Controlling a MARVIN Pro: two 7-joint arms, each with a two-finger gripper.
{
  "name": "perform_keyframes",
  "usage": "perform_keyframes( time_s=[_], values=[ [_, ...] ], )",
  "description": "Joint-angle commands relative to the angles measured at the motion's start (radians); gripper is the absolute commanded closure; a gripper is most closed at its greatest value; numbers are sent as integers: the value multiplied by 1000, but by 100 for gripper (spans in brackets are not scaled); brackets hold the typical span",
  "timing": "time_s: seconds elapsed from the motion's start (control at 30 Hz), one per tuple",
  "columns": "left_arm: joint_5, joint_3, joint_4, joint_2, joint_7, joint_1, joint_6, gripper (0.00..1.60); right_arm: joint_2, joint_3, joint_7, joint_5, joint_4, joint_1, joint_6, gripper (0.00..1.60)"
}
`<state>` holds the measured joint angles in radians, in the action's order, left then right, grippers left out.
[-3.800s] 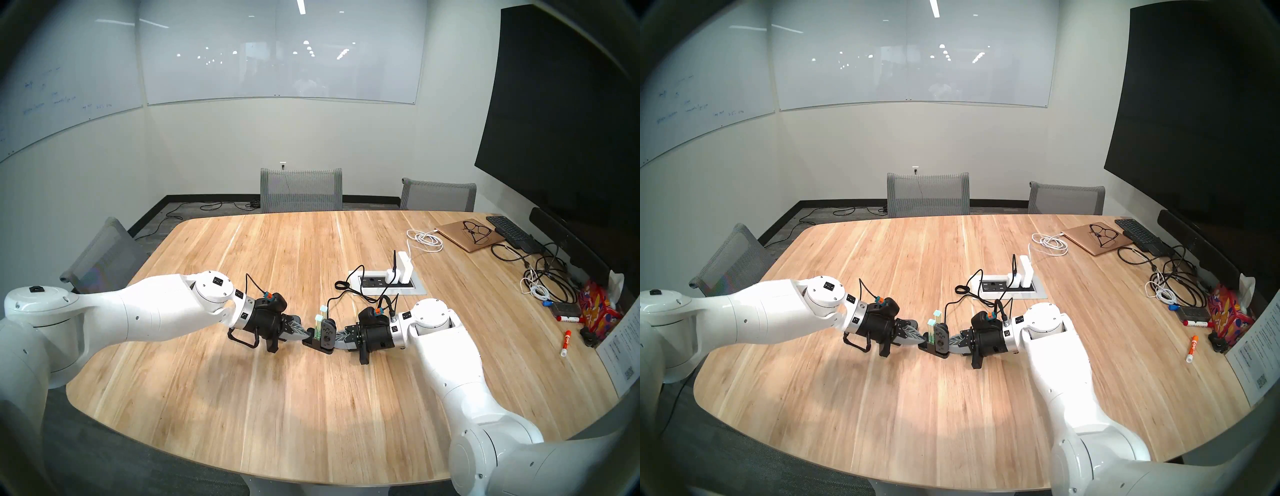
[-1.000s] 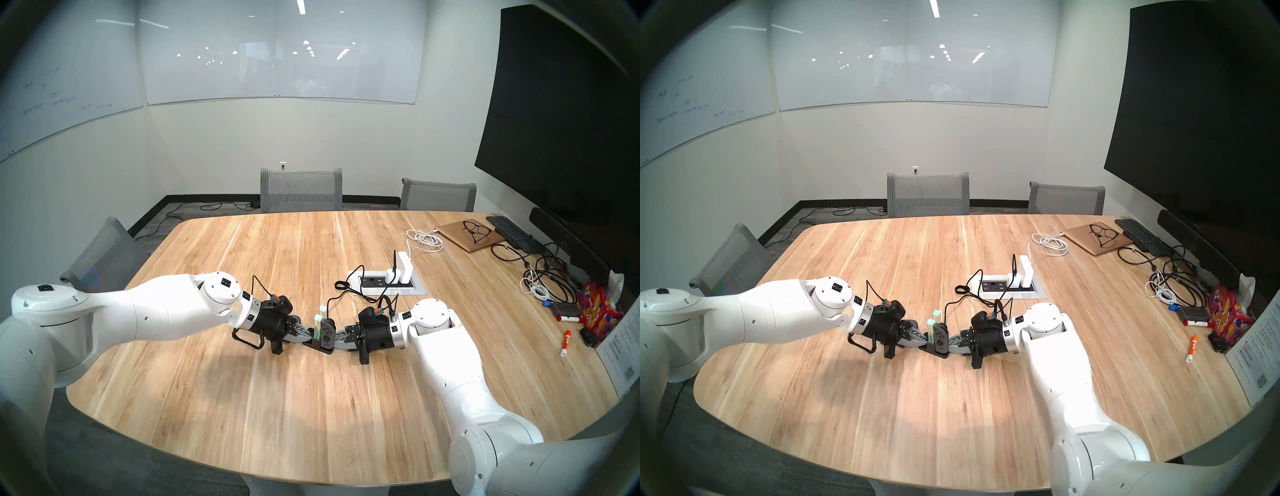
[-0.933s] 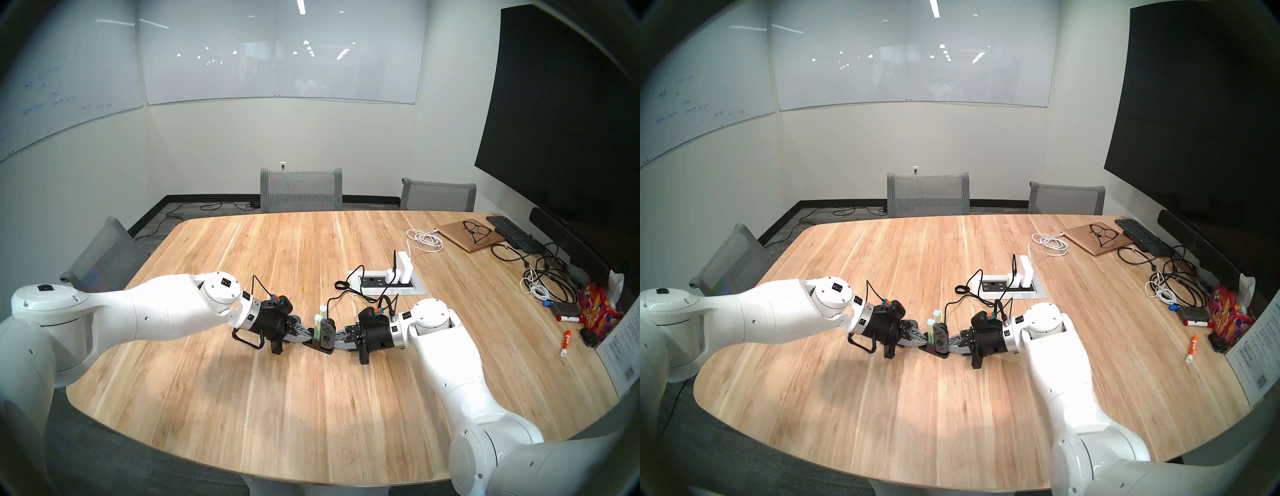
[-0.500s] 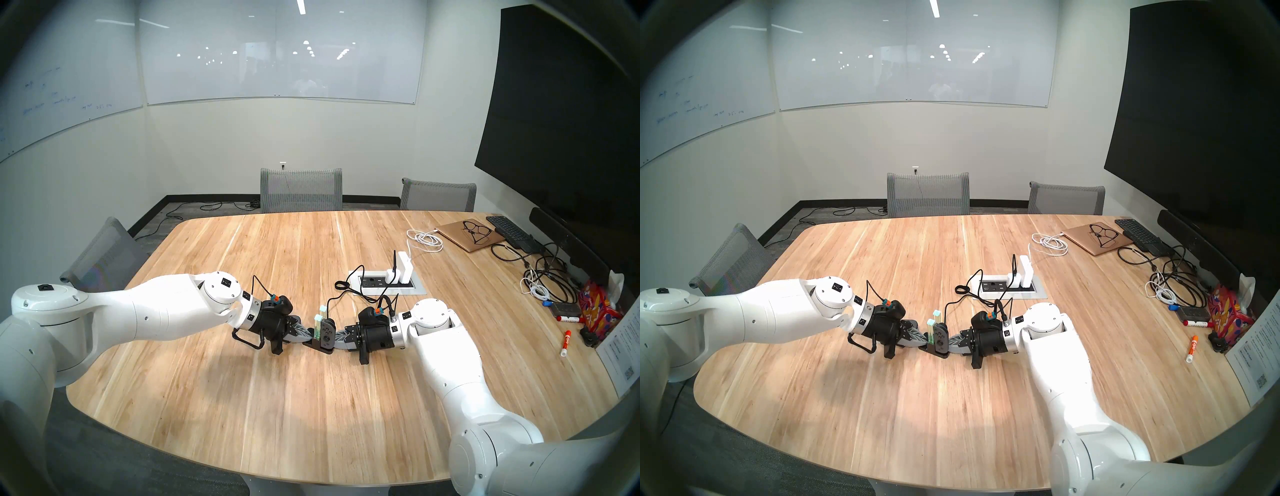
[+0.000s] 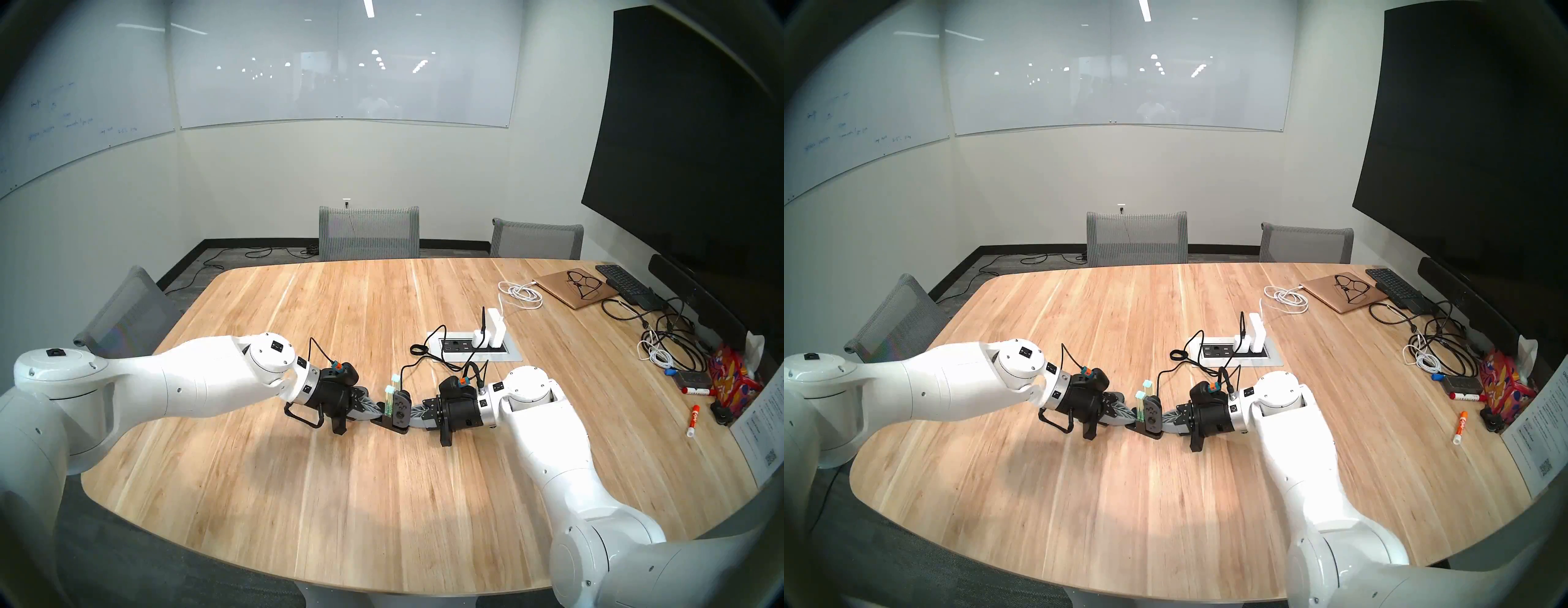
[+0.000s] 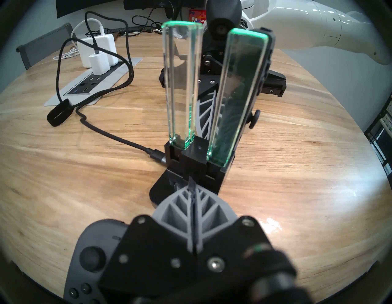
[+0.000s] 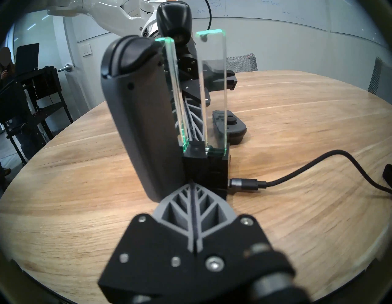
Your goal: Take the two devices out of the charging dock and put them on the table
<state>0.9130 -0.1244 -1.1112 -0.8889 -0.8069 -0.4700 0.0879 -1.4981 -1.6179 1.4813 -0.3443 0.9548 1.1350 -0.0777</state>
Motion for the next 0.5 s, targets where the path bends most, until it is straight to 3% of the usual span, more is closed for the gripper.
perform_keyframes(
  time_s=[0.0, 0.47],
  values=[
    [-2, -5, -3, 0, -1, -5, -5, 160, -9, -7, -20, 1, 10, -14, 6, 160],
    [-2, -5, -3, 0, -1, -5, -5, 160, 8, -32, 2, -2, 52, -4, 23, 160]
  ],
)
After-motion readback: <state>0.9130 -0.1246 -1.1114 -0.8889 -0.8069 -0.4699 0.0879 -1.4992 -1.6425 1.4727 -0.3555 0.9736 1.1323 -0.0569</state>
